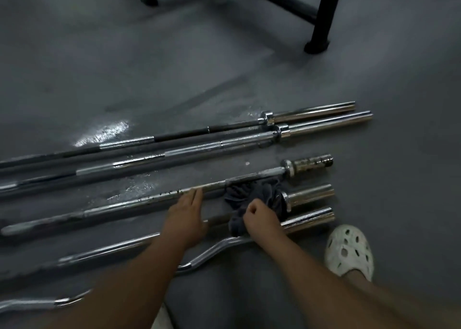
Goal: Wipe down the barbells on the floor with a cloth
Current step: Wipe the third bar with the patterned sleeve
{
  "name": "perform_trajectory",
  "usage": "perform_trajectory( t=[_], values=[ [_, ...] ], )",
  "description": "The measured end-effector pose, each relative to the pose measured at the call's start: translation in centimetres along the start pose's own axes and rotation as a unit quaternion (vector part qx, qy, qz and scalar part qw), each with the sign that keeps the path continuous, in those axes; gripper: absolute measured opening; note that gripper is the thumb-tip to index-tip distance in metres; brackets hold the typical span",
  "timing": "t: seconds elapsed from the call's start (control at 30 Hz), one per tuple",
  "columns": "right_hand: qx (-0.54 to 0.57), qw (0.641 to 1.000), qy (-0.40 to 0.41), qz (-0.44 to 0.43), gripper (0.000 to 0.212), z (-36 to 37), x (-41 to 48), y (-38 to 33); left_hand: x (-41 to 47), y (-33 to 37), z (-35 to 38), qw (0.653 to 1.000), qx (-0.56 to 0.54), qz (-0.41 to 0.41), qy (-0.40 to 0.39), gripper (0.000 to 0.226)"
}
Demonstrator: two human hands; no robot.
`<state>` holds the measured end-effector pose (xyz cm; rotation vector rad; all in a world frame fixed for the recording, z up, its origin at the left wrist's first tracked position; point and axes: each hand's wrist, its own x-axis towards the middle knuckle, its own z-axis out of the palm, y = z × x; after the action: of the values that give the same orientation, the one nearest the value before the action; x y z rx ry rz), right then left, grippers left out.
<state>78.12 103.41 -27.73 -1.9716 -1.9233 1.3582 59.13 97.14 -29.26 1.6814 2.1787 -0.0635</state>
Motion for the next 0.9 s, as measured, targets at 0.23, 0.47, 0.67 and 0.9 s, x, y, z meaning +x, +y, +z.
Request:
perform_trajectory(
  t=[0.23,0.47,0.67,0.9],
  values=[
    [0.038,0.989,0.052,-0.134,0.012,-3.8,-7.7,-3.0,-6.0,2.2,-4.0,0.999,-0.006,-0.003,0.049,0.092],
    [0.043,0.965,0.074,-0.250,0.012,-5.5,-15.8,-6.7,-12.1,2.8,-7.3,0.996,-0.006,0.005,0.092,0.097],
    [0.091,0.916,0.074,-0.383,0.016,-8.1,-22.2,-13.7,-14.7,6.5,-9.1,0.913,-0.385,0.106,0.079,0.066],
    [0.142,0.934,0.130,-0.301,0.041,-10.1,-16.9,-11.8,-11.7,7.9,-12.4,0.772,-0.611,-0.063,0.163,0.009]
  ],
)
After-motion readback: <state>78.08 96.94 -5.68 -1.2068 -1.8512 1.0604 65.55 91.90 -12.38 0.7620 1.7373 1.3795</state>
